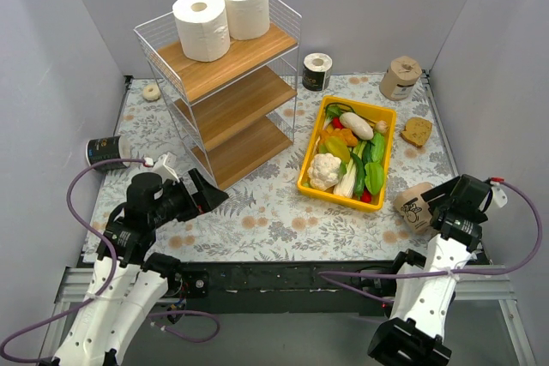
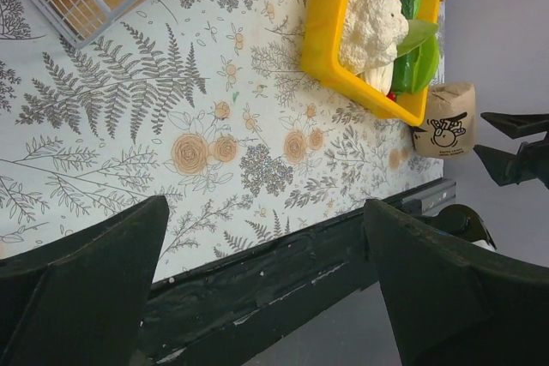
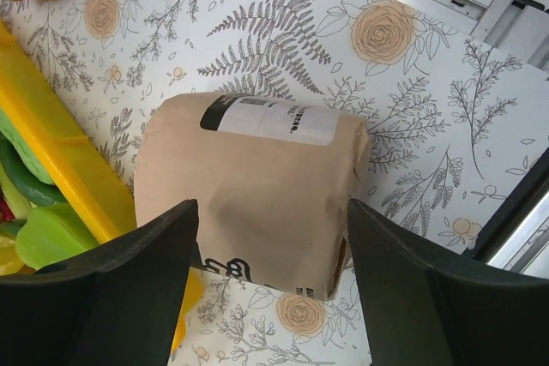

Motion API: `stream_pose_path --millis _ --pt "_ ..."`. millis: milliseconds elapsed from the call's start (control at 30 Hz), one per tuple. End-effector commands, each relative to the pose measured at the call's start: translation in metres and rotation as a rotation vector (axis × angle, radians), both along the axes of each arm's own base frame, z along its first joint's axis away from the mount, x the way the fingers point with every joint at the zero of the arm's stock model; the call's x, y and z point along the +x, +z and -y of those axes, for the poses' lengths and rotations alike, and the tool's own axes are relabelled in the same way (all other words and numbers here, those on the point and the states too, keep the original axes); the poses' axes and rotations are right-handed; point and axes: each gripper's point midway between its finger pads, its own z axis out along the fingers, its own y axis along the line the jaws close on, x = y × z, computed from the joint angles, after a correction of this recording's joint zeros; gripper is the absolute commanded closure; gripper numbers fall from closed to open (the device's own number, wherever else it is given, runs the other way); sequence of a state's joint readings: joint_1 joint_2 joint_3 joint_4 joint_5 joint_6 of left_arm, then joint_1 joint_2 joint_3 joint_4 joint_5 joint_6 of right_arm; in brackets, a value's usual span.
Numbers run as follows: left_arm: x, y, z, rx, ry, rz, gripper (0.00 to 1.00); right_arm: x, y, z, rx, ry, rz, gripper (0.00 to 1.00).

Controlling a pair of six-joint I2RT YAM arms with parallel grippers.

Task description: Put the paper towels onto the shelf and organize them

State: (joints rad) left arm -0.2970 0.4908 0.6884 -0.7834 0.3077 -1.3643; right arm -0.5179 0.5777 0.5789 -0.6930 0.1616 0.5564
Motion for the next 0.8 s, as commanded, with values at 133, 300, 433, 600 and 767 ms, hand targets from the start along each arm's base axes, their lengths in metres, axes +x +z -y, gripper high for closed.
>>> stream_pose_path --millis 133,300,433,600,767 --pt "0.000 -0.006 0.002 0.008 -0.020 -0.013 0.02 -0.016 0.014 0.015 -0.046 -0.123 -0.027 0.20" --pt "0.001 -0.007 0.002 0.009 -0.020 -0.020 0.02 -0.032 0.022 0.025 -0.038 -0.274 -0.062 0.18" --pt "0.000 -0.006 0.002 0.007 -0.024 -0.012 0.02 -0.032 0.016 0.021 -0.007 -0.282 -0.059 0.13" --pt "-0.002 -0.006 0.003 0.006 -0.030 -0.011 0.02 -0.016 -0.001 0.007 0.048 -0.198 0.013 0.10" --pt "-0.002 -0.008 0.004 0.005 -0.036 -0.016 0.02 0.000 -0.015 -0.009 0.107 -0.097 0.071 0.07"
